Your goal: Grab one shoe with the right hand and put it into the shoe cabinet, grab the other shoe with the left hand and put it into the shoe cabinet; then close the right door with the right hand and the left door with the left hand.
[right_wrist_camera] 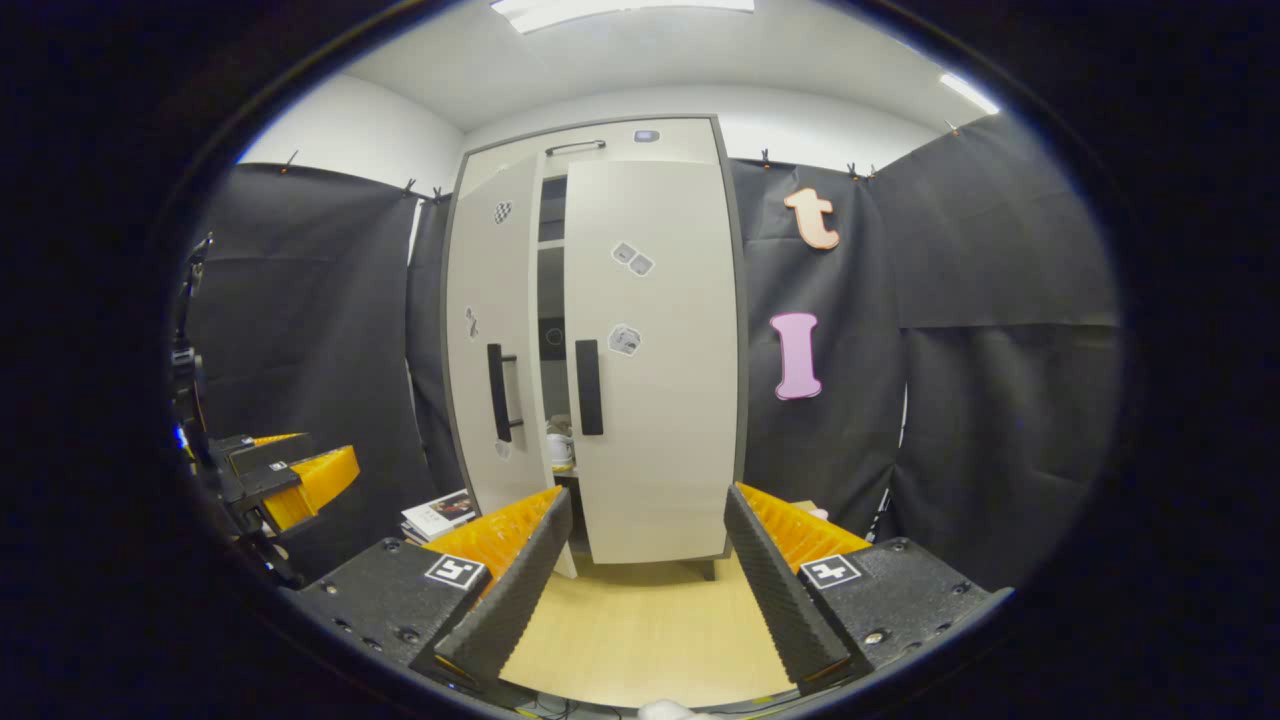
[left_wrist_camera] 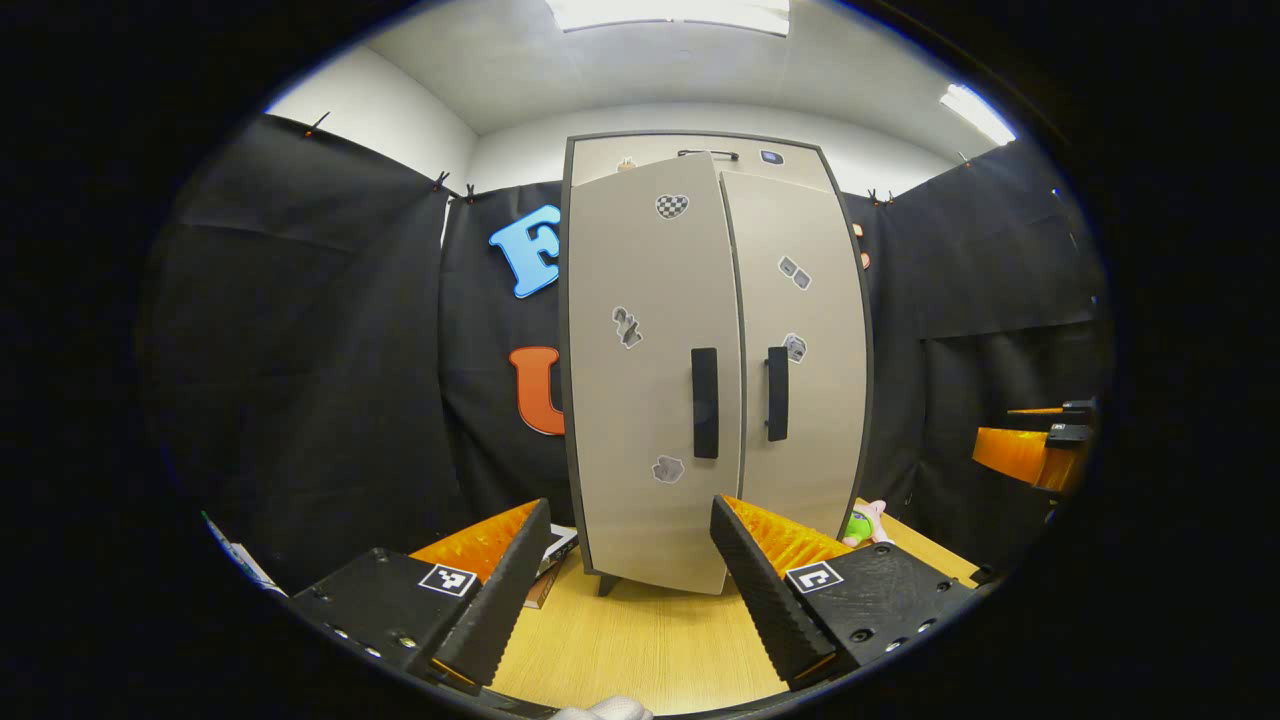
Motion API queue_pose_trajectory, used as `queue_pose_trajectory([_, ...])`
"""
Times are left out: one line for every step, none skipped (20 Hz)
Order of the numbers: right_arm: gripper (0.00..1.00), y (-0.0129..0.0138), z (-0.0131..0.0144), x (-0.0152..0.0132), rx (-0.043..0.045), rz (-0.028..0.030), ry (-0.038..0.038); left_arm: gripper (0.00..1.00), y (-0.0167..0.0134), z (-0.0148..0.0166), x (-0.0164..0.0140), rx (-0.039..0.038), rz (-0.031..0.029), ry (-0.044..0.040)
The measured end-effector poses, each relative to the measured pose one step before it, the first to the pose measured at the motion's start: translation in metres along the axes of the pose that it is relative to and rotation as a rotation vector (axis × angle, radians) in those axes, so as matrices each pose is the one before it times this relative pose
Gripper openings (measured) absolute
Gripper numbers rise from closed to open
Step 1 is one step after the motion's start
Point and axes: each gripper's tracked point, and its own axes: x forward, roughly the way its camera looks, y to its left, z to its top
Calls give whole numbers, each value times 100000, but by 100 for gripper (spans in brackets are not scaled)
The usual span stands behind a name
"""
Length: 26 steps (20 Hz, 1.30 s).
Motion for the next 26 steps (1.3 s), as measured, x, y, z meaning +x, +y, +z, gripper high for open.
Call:
queue_pose_trajectory([99,130,54,-116,-270,-5,26,100,-18,211,-33,-201,-329,-461])
queue_pose_trajectory([100,108,112,-184,-216,-61,-283,96,-149,106,-171,-433,-587,-80])
queue_pose_trajectory([100,73,16,-94,-203,73,-4,96,-100,205,-76,-505,-494,-499])
queue_pose_trajectory([99,122,-15,-121,-155,148,-136,96,-39,154,-103,-220,-232,-270])
queue_pose_trajectory([99,43,-44,-142,-164,-116,80,96,84,81,34,34,-187,-108])
queue_pose_trajectory([99,94,-83,-115,-158,36,29,96,110,26,70,-251,-12,-255])
queue_pose_trajectory([99,54,41,-132,86,-92,-70,96,58,-96,-19,-259,-287,237])
queue_pose_trajectory([100,-4,80,-123,224,9,-109,96,204,-65,-132,-187,402,248])
queue_pose_trajectory([100,44,-28,-116,205,-246,365,96,194,51,-52,-19,174,-108])
queue_pose_trajectory([100,53,-20,-95,-23,84,-54,96,271,-77,-79,-109,394,367])
queue_pose_trajectory([100,26,-27,-28,-255,-158,9,96,154,58,-50,-311,194,-320])
queue_pose_trajectory([99,-42,197,-65,-485,-306,-414,96,57,58,-178,-114,-177,-11])
queue_pose_trajectory([100,-23,-75,-132,-238,-369,-58,96,98,-37,-85,-134,93,-29])
queue_pose_trajectory([99,159,-12,-86,185,272,-3,96,-29,23,6,5,-815,-191])
queue_pose_trajectory([100,309,-180,18,283,378,655,96,-219,-120,9,-400,-1184,371])
queue_pose_trajectory([99,302,14,-62,299,362,181,96,93,-43,-16,-428,-221,14])
queue_pose_trajectory([99,64,-53,22,113,-16,17,100,198,35,-120,96,70,293])
queue_pose_trajectory([99,171,89,-92,-47,-213,-223,96,182,89,-61,254,265,-148])
queue_pose_trajectory([100,51,7,-54,-45,-310,-159,96,248,80,-57,127,87,-393])
queue_pose_trajectory([99,140,25,-96,9,244,-15,96,81,-22,65,-81,-326,110])
queue_pose_trajectory([99,265,-153,24,-229,165,497,96,191,33,-15,4,-272,-28])
queue_pose_trajectory([99,111,-28,-42,-236,-190,61,96,200,-27,-138,131,-48,158])
queue_pose_trajectory([99,99,62,-22,47,-407,-120,96,213,-21,-60,371,-86,-91])
queue_pose_trajectory([99,93,57,-125,211,-425,-343,96,220,-57,-47,410,17,116])
queue_pose_trajectory([99,55,64,-223,269,-291,-278,96,175,116,-5,78,-87,-175])
queue_pose_trajectory([99,91,10,-178,148,-226,-107,96,39,35,10,26,-386,-12])
